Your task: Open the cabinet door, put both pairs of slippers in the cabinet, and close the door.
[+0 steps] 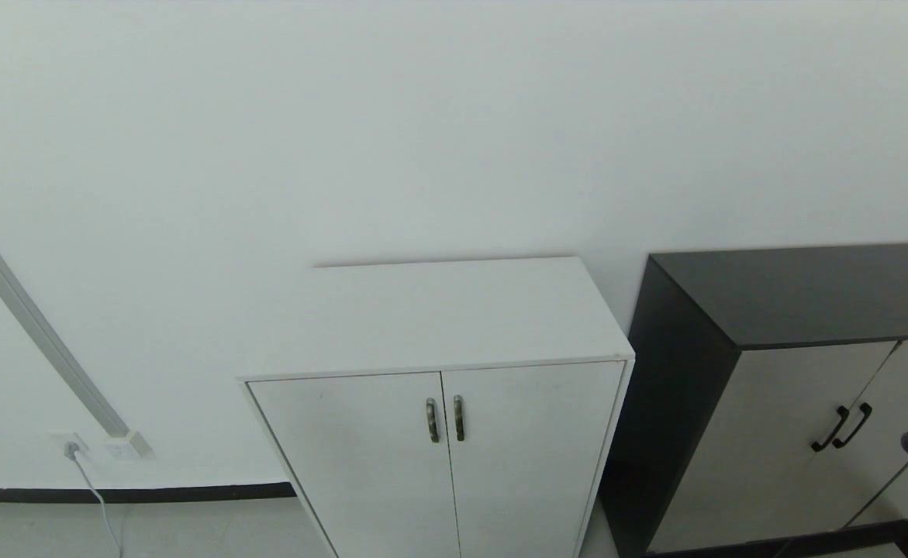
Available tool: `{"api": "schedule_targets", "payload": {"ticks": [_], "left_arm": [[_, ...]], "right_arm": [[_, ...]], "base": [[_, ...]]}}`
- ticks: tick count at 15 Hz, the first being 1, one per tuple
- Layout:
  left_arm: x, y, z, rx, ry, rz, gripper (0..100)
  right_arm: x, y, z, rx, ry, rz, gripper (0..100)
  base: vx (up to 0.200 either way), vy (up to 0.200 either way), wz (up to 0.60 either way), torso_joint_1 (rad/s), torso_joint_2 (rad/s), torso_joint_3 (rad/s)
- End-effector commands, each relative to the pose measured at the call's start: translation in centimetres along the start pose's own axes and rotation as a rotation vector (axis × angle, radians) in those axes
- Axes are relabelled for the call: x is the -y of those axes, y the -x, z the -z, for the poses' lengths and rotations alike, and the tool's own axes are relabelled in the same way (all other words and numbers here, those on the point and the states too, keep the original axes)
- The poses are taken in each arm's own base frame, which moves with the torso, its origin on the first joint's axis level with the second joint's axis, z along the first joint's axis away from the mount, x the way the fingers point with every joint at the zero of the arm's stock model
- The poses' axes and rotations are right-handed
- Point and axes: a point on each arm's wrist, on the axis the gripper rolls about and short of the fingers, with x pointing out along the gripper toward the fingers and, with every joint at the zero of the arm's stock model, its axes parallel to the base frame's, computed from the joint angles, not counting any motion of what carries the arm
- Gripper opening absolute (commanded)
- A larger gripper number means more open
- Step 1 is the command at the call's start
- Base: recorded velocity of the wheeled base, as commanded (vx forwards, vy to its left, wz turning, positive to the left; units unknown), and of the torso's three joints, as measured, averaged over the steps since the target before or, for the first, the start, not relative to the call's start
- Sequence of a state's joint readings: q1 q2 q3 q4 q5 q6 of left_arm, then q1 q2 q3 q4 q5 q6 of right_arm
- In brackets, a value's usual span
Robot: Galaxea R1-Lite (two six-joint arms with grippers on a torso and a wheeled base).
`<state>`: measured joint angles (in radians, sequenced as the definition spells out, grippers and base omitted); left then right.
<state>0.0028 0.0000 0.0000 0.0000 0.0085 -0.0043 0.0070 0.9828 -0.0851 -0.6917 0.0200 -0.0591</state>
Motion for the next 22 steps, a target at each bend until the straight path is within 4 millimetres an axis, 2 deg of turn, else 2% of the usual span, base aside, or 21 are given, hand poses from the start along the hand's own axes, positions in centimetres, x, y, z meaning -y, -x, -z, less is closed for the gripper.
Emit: {"api": "schedule_targets", "payload": {"ticks": [1,6,13,18,19,22], "left_arm": [[0.0,0.0,0.0,0.000,0.000,-0.001,0],[0.0,0.0,0.0,0.000,0.000,-0.001,0],[0.0,0.0,0.0,0.000,0.000,0.001,0],[0.0,0.0,0.0,0.000,0.000,0.001,0],[0.0,0.0,0.0,0.000,0.000,0.001,0],[0.0,0.0,0.0,0.000,-0.003,0.002,0]], "right_arm": [[-0.2,3.1,0.6,0.050,0.007,-0.040,0],[-0.6,6.3,3.1,-0.021,0.008,-0.129,0],[-0.9,8.0,7.0,-0.136,0.076,-0.210,0],[-1.0,8.0,7.1,-0.133,0.086,-0.229,0],[-1.0,8.0,7.7,-0.150,0.083,-0.250,0],[-1.0,8.2,7.8,-0.144,0.023,-0.235,0]], "base": [[0.000,0.000,0.00,0.000,0.00,0.000],[0.000,0.000,0.00,0.000,0.00,0.000],[0.000,0.000,0.00,0.000,0.00,0.000],[0.000,0.000,0.00,0.000,0.00,0.000],[0.000,0.000,0.00,0.000,0.00,0.000],[0.000,0.000,0.00,0.000,0.00,0.000]]}}
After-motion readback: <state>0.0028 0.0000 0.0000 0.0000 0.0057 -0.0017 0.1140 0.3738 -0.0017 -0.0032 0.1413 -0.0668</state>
